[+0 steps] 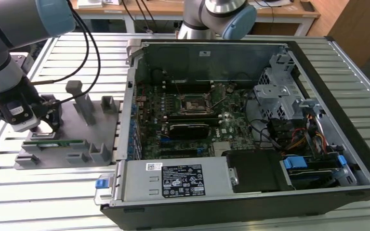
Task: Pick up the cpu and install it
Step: 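Pick up the cpu and move it towards the insertion slot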
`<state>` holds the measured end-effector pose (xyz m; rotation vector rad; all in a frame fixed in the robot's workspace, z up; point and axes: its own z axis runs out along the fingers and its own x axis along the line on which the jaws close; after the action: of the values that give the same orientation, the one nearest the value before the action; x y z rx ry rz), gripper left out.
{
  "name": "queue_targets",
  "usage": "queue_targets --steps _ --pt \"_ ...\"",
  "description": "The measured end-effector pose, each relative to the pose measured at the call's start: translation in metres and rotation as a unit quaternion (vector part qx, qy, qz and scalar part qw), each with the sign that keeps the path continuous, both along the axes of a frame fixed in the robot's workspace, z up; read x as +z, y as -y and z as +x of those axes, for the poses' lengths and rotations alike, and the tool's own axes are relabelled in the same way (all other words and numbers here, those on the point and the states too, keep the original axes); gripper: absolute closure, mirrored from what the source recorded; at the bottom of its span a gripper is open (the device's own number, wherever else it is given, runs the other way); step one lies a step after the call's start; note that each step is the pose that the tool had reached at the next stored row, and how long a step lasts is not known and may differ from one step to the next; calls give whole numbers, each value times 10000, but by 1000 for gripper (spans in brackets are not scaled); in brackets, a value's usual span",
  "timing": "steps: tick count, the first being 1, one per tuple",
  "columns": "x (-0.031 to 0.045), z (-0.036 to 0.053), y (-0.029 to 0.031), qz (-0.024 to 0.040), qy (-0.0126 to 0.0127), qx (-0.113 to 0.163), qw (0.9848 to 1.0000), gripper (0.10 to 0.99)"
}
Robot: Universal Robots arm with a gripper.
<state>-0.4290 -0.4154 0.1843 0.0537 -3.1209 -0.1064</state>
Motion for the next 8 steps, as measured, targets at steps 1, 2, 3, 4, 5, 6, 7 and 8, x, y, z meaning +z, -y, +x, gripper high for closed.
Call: queue_targets --steps 1,2,3,4,5,6,7,8 --pt "2 0 -1 0 0 0 10000 541" --pt "4 0 -2 0 1 0 10000 541" --pt "8 1 -4 1 3 0 10000 553" --pt "12 1 -5 2 5 0 10000 553" --pt "29 0 -5 1 4 0 10000 553" --pt "39 0 -5 1 5 0 10000 553" --pt "54 0 -5 1 5 0 10000 553" --pt "73 1 -5 1 5 0 10000 553"
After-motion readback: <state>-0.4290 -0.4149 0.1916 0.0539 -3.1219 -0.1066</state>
